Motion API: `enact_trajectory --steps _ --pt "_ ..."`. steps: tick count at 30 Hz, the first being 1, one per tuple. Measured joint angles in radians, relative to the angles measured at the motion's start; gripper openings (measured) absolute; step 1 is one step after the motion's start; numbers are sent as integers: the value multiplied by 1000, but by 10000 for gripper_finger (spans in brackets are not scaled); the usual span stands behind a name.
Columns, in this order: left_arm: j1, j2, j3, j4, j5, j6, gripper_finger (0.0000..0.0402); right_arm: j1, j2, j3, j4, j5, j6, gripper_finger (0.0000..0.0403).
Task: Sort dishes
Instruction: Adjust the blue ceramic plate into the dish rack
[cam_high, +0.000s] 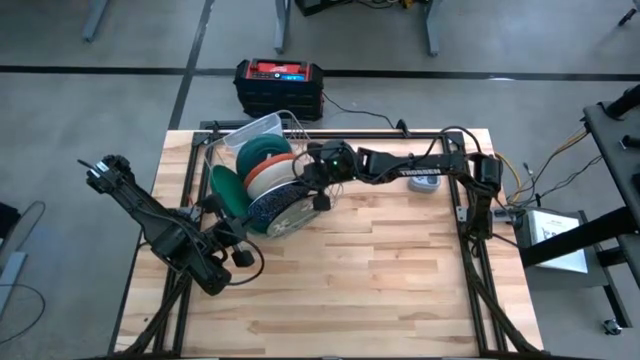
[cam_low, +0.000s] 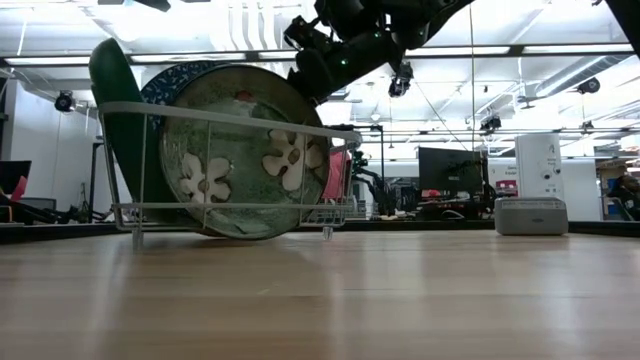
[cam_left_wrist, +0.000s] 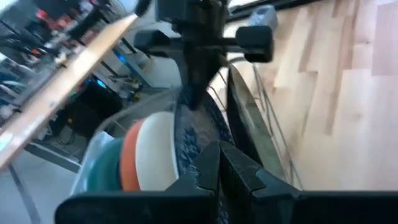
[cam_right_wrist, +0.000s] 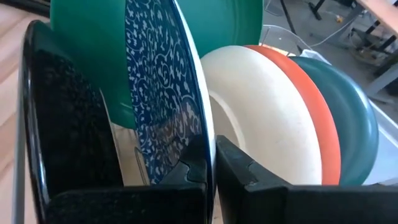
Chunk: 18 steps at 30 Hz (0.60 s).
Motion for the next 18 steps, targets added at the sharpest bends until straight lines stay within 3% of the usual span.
enact_trajectory --steps 7,13,18 --pt "0 2 -17 27 166 -26 0 19 -20 -6 8 17 -59 2" --pt "0 2 -28 27 184 -51 0 30 -20 12 19 35 25 2" --pt "-1 2 -47 28 196 -53 0 34 -24 12 28 108 69 2"
